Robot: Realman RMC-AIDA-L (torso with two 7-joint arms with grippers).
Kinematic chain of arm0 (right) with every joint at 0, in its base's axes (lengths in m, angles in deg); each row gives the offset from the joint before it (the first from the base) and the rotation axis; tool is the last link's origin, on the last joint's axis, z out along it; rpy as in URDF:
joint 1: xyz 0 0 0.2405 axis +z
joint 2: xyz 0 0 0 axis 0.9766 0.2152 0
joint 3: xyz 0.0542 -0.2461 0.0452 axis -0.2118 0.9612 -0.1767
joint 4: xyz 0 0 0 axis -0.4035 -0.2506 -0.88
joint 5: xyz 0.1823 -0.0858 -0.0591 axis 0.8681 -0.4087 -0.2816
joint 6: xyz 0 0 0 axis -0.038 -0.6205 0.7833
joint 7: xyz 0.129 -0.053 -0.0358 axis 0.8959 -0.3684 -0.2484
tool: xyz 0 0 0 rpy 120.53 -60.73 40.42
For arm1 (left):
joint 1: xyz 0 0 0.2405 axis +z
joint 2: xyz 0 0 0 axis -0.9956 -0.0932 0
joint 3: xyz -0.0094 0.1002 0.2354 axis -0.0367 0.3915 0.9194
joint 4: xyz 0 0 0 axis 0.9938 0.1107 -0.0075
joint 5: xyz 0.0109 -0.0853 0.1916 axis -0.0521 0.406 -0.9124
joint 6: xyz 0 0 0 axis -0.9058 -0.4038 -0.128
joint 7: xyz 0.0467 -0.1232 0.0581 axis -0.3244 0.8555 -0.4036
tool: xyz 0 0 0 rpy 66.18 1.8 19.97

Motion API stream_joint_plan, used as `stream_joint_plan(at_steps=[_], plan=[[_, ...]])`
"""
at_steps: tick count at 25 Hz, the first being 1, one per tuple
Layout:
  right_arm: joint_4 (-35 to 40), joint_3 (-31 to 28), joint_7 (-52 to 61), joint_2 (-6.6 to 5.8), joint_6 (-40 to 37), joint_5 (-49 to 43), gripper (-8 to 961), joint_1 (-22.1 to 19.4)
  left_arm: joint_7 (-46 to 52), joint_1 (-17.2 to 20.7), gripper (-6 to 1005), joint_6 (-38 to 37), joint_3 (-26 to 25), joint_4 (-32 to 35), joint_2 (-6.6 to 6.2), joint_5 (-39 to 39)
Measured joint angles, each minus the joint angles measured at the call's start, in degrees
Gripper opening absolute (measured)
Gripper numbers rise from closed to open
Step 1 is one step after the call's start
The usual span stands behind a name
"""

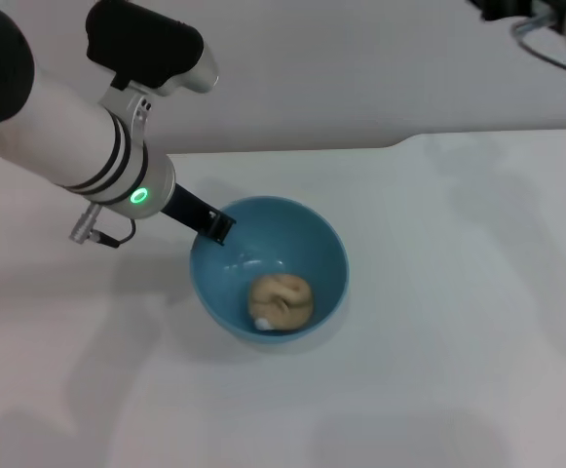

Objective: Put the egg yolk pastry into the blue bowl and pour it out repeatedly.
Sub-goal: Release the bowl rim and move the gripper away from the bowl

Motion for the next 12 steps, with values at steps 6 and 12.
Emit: stream_joint_plan(at_steps=[6,12], plan=[[0.19,-0.99,1.64,0.03,-3.62,0.04,481,-3.15,-0.19,0.42,12,0.45,-0.08,-0.1,-0.15,1.77],[-0.25,-1.1,1.85,-0.07,-5.19,0.08,481,-2.88,-0.21,-0.81,12,2.81,0.57,-0.84,0.07,1.95]])
